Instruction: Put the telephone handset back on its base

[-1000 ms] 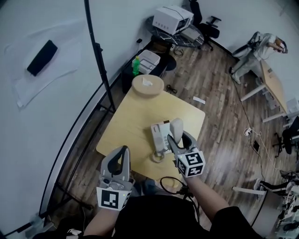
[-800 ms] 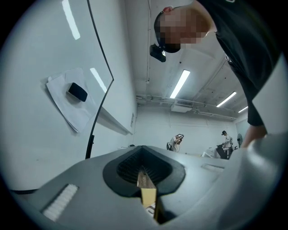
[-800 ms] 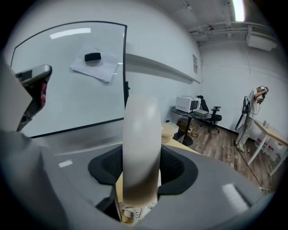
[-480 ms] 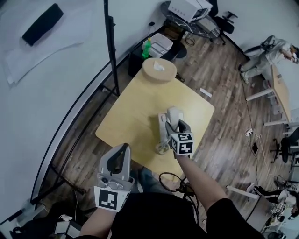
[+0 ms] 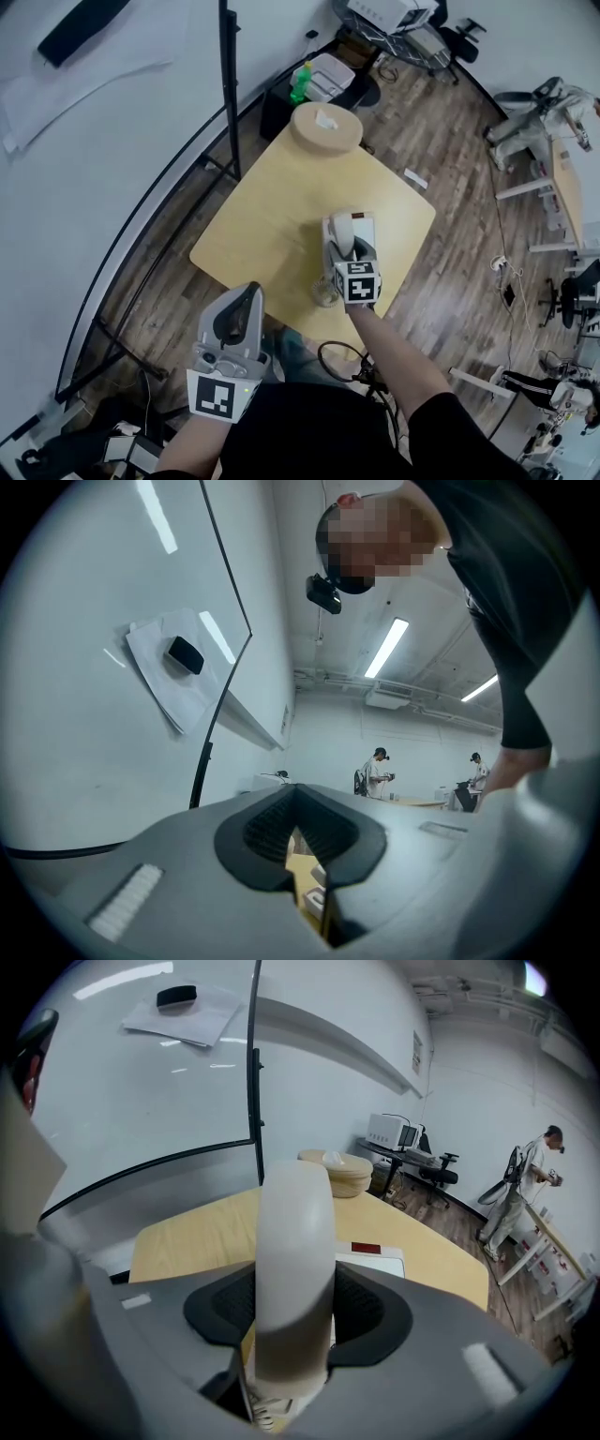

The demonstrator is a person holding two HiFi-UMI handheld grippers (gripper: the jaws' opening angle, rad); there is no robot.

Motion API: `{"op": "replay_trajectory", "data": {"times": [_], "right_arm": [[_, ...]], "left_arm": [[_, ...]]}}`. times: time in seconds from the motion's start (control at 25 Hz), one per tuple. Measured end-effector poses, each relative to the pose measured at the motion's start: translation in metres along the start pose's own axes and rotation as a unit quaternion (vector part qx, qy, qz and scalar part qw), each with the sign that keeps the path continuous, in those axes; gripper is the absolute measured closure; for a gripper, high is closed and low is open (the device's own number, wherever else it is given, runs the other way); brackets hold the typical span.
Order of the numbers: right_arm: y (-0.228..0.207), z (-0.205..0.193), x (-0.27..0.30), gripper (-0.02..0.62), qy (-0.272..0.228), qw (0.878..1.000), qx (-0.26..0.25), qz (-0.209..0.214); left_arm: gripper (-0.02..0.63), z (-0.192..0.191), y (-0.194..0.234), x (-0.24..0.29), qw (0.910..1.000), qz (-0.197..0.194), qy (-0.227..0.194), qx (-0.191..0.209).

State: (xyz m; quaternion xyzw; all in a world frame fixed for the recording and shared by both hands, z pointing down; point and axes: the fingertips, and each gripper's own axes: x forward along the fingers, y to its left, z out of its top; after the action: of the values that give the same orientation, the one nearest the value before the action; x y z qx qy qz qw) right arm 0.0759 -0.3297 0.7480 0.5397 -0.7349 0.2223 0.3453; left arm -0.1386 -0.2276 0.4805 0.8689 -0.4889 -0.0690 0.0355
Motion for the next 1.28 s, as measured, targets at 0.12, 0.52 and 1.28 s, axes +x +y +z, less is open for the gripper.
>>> {"op": "replay_trajectory", "data": {"times": [0.12, 0.52, 1.28], "right_arm": [[0.003, -0.01, 0.0, 0.377, 0.015, 1.0, 0.003, -0.01], [0.0, -0.04, 0.012, 0.377, 0.11, 0.991, 0.073, -0.029], [0.006, -0.057, 0.027, 0.376, 0.189, 0.978, 0.08, -0.032]], "left_arm": [[0.606, -0.001, -0.003, -0.001, 1.0, -0.004, -0.002, -0.002], [0.606, 0.001, -0.008, -0.006, 0.9999, -0.01, 0.0, -0.004], [0.606, -0.009, -0.002, -0.012, 0.9998, -0.009, 0.008, -0.015]]}}
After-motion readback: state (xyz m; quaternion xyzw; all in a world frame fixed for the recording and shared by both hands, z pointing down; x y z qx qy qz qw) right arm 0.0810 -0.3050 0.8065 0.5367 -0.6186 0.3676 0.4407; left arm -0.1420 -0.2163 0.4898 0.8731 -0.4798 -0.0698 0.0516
